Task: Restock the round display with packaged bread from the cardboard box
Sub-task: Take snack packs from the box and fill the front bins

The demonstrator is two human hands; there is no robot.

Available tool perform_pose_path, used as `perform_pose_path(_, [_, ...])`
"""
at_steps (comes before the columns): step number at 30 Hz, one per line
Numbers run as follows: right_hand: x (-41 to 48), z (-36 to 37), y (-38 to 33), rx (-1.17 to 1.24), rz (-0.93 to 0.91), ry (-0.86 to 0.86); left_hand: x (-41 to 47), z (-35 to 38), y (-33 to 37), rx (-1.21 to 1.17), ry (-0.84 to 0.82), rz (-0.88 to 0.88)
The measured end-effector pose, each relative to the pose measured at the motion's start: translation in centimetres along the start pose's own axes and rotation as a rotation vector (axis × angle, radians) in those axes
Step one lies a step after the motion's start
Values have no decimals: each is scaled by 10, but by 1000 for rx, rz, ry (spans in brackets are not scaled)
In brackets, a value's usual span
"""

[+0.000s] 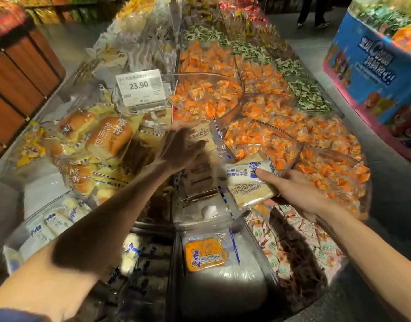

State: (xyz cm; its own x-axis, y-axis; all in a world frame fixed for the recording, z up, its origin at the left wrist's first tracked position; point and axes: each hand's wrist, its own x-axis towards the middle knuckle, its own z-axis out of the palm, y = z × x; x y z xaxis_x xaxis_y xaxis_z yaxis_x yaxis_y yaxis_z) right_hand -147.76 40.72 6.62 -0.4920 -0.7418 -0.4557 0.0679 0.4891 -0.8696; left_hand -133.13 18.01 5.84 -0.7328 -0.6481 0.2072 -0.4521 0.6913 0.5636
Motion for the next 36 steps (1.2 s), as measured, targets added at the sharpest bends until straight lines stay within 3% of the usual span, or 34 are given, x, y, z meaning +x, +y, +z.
perform_pose_path(3, [-5,15,-11,-32,-9,-72,-24,-20,20,-231,-175,47])
perform_pose_path(6, [-4,41,-21,-111,-56,-131,-63,-41,27,-144,-361,157])
perform_pose_path(9, [0,81,-23,-200,-108,-170,-96,-55,2,22,-301,196])
perform_pose_path(13, [-3,147,-13,-263,-173,-252,-143,-80,-42,-79,-329,14])
perform_pose_path(17, [-12,210,2,-272,-80,-350,-203,-92,-87,-218,-328,-154])
perform_pose_path(22, [-26,288,16,-307,-77,-410,-257,-97,-151,-419,-323,-207])
perform_pose_path(25, [-35,333,18,-276,-99,-365,-283,-99,-192,-493,-286,-189])
perform_pose_path(32, [-38,392,18,-440,16,-295,-321,-137,-257,-742,-310,-496])
perform_pose_path(36, [-36,400,19,-400,37,-260,-323,-158,-301,-776,-122,-686])
